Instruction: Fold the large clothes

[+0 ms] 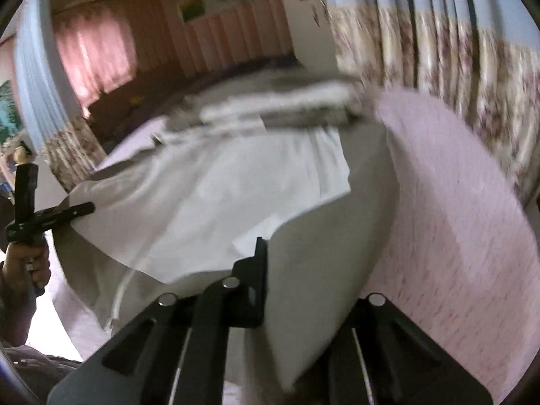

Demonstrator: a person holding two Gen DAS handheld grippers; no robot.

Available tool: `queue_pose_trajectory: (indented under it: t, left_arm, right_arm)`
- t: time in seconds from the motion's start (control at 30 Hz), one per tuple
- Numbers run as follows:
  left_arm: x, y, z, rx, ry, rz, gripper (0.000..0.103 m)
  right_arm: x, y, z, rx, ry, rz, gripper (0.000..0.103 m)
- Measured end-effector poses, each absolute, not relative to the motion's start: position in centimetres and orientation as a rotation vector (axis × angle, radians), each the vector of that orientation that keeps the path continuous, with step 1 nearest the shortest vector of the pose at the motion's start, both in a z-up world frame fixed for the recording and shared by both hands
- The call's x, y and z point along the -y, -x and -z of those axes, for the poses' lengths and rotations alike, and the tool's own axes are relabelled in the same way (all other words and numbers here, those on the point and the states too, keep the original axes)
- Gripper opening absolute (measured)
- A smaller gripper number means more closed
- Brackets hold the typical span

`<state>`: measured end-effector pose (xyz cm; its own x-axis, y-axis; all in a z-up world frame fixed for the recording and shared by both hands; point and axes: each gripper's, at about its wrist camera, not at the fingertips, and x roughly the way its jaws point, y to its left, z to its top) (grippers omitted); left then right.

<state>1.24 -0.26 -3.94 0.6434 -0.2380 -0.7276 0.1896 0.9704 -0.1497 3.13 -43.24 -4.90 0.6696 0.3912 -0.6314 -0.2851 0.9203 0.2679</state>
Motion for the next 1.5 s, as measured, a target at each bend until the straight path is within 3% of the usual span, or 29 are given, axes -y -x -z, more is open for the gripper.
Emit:
queue_pose_trajectory:
  t: [0.27,0.5,0.97,1.13,1.27,1.3,1.37,1.4,1.43,1.5]
  left_arm:
    - [-1.1,4.3,-5.7,-0.657,0.025,0.251,0.013]
    - [-1.4,1.8,-8.5,-0.593,0.026,0.245,0.017]
    - [-1.4,-22.6,-4.3,-0.797,0.028,0.190,0.023]
    - [-2.0,-30.7,1.0,-0.947,0.076,0.134,0.028]
    - [-2.8,-33.6,4.6,-1.044,0.190,0.129,0.038]
    - [-3.1,-33.7,4.7,-1.049,0.230,0.137,0.042]
    - [-3.9,-33.7,4.1,-1.035,0.302,0.178,0.052]
    - [-4.3,-33.6,3.7,-1.036,0.320,0.201,0.057]
    - [-4.3,-33.5,3.2,-1.038,0.320,0.216,0.061]
    - [-4.2,-32.8,1.1,-1.011,0.295,0.261,0.085]
  right_arm:
    - [44.3,2.3,-2.9,-0.534,-0.117,-0.426,0.007]
    - [44.8,-1.3,-5.5,-0.457,-0.126,-0.392,0.007]
    - [43.2,-24.2,-2.5,-0.655,-0.142,-0.266,0.007]
    - [43.2,-33.9,3.5,-0.881,-0.207,-0.236,0.014]
    - [42.3,-37.0,7.7,-1.007,-0.204,-0.218,0.015]
    - [42.2,-37.2,8.1,-1.020,-0.220,-0.225,0.018]
    - [42.6,-37.2,7.9,-1.020,-0.284,-0.300,0.042]
    - [42.8,-37.1,7.6,-1.011,-0.311,-0.333,0.066]
    - [42.9,-36.9,7.1,-0.997,-0.332,-0.354,0.081]
    - [43.9,-36.4,4.8,-0.936,-0.367,-0.346,0.088]
